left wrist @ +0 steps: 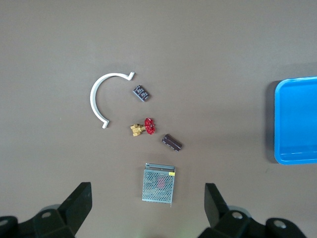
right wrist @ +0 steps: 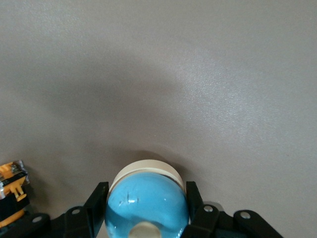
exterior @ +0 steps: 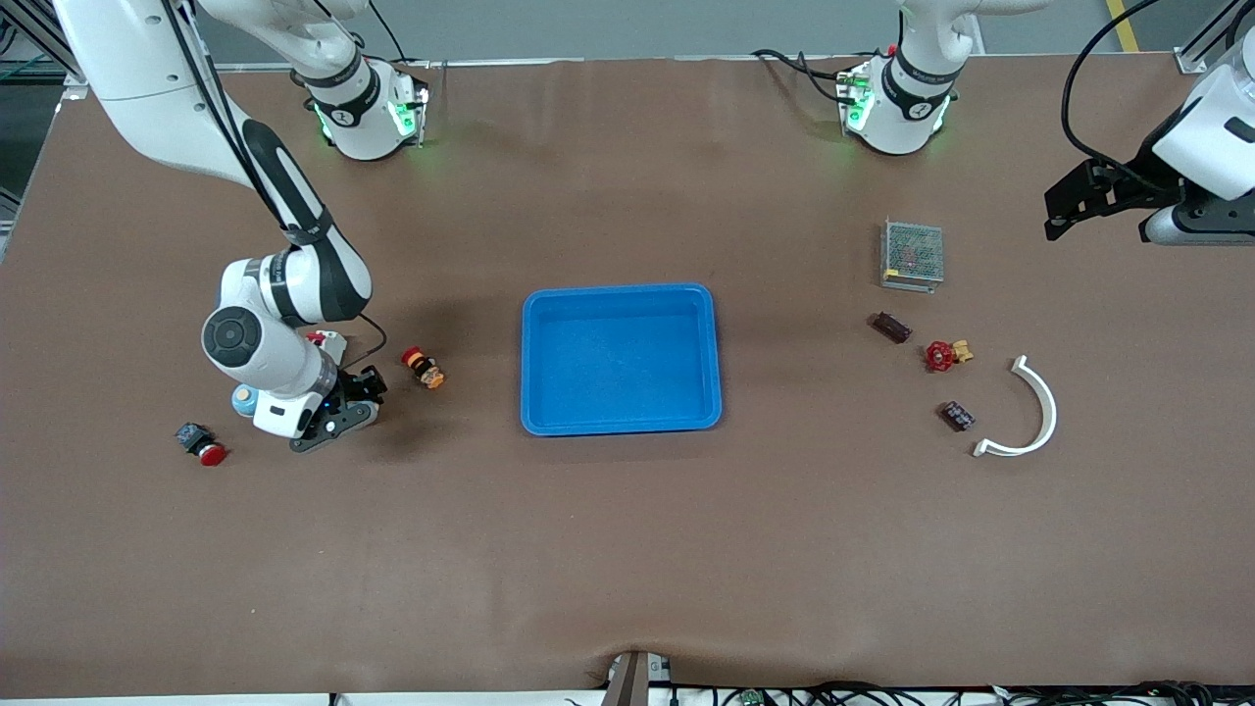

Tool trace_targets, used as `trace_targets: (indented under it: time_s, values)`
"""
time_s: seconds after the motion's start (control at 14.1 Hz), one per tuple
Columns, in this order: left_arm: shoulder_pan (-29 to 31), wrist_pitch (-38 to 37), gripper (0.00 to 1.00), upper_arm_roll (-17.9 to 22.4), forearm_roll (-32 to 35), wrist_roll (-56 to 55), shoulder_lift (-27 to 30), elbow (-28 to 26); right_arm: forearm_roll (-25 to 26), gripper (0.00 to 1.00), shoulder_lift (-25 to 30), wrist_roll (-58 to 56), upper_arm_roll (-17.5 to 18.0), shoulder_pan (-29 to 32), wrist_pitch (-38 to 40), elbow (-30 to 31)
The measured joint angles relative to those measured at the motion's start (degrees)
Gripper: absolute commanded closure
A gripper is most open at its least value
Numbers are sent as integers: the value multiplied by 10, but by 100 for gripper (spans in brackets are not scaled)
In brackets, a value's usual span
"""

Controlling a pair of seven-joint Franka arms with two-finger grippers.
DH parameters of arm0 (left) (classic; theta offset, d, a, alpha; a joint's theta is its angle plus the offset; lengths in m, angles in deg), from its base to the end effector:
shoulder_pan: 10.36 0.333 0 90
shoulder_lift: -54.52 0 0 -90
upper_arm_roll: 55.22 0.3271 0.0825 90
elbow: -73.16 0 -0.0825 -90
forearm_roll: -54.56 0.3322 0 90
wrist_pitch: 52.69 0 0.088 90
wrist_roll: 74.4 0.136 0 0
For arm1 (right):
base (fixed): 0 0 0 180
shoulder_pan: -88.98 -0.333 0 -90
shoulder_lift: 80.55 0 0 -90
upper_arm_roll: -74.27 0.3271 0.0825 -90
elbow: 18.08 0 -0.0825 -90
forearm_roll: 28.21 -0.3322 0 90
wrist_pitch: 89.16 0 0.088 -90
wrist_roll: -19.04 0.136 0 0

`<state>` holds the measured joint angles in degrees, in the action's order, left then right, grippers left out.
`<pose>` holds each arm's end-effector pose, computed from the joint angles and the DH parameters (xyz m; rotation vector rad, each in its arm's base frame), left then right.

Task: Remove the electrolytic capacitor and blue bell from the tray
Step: 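Lower the bell beside the first bell and open the right gripper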

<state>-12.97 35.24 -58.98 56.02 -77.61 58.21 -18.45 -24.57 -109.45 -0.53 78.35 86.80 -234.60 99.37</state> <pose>0.4756 -0.0507 0.6232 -3.1109 0.0842 -0.0039 0.5658 0.0609 0.2120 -3.0455 -0.7692 0.0219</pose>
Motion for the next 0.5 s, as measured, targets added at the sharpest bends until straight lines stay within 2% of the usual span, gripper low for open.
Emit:
trace_targets:
  time_s: [0.5]
  values:
    - [0,0,0,2,0,0,-2,0,0,48,-15,0,2,0,-20,1]
